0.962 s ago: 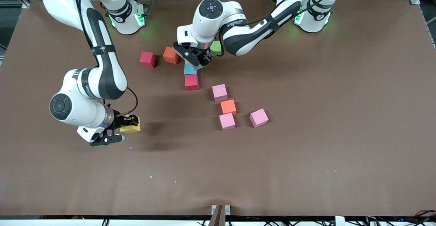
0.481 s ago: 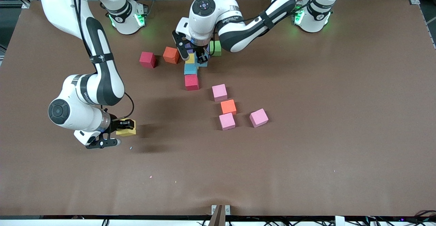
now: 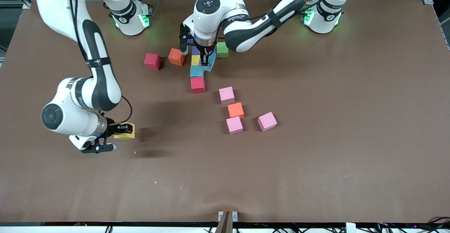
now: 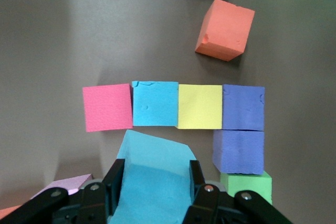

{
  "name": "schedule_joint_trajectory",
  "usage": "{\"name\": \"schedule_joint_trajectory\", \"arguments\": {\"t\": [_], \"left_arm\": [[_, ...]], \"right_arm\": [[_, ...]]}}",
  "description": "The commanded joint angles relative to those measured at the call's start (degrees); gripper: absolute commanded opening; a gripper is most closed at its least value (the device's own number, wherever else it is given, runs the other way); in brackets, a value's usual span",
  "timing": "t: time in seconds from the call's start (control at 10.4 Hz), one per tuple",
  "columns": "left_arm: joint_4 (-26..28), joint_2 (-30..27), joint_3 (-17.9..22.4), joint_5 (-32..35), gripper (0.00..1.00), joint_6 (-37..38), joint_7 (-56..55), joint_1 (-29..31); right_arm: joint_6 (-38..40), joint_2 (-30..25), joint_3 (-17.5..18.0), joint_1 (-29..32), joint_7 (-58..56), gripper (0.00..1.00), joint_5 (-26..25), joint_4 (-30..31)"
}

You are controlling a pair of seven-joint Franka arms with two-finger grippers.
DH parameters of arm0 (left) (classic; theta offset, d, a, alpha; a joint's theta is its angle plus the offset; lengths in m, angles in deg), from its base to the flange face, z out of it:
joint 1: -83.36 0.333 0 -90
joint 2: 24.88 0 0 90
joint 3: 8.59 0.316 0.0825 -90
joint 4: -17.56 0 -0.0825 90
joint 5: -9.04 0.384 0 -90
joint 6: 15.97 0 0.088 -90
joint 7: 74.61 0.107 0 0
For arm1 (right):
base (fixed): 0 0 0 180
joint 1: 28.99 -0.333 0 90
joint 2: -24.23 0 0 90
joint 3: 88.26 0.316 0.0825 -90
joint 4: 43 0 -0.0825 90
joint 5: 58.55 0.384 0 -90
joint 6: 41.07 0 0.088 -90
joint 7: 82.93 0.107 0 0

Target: Arrange 11 blocks into digit 3

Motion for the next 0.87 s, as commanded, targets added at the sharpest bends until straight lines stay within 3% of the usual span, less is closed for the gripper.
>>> {"name": "schedule_joint_trajectory", "arguments": {"t": [0.0,0.19,0.38,0.77], "left_arm": [[-0.5,0.3,0.3,-4.9,0.0,3.6,-4.1,-1.5],[-0.5,0.3,0.2,-4.9,0.0,5.6,-15.8,-2.5],[-0.4,0.3,0.2,-9.2,0.0,7.0,-23.0,-2.9],[-1.0,0.3,3.4,-8.9,0.0,8.0,-21.8,-1.9]], "right_arm": [[1.5,-1.5,0.7,5.1,-0.4,0.22,-0.6,1.8],[2.3,-2.4,0.7,8.0,-0.5,0.22,-0.6,1.9],[2.5,-2.5,0.7,10.2,-2.5,0.22,-0.6,1.7],[2.5,-1.9,0.7,12.6,-2.5,0.22,-0.6,1.9]]}}
